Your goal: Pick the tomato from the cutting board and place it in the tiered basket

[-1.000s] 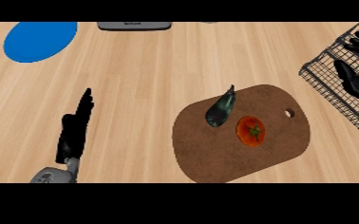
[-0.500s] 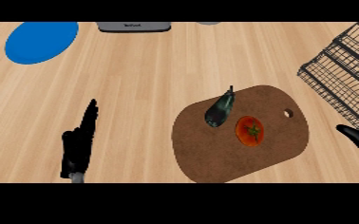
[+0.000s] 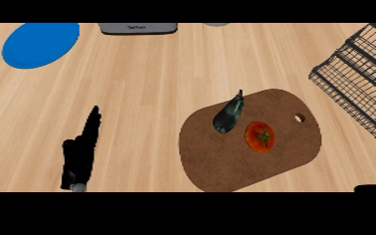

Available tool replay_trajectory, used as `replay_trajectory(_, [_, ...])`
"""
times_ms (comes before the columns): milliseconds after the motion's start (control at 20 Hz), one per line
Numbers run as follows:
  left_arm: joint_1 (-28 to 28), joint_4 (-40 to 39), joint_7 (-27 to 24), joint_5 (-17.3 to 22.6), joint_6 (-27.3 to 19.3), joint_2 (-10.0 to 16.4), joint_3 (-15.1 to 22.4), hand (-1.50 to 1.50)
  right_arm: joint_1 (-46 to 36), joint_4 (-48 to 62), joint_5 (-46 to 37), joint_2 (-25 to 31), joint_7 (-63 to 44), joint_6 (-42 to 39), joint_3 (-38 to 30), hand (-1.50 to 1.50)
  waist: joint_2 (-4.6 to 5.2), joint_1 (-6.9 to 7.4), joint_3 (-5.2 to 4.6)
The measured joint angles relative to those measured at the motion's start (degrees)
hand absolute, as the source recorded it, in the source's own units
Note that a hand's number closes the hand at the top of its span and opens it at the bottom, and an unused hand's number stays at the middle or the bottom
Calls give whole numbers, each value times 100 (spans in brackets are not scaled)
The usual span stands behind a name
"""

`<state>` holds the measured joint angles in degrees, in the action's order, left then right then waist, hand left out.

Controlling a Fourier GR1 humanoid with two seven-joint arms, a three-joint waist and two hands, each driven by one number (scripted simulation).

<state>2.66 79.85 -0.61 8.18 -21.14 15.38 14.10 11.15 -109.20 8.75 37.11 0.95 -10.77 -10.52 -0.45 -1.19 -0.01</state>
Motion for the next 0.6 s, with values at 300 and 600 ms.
replay_trajectory(300, [96, 53, -96, -33, 62, -37, -8, 0, 284, -1239, -1280, 100, -1270, 485, 461, -150, 8, 60, 6])
replay_trajectory(600, [87, 64, -94, -208, 41, -163, 23, 0, 177, -1677, -2668, -380, -2151, 825, 1352, -150, 20, 113, 15])
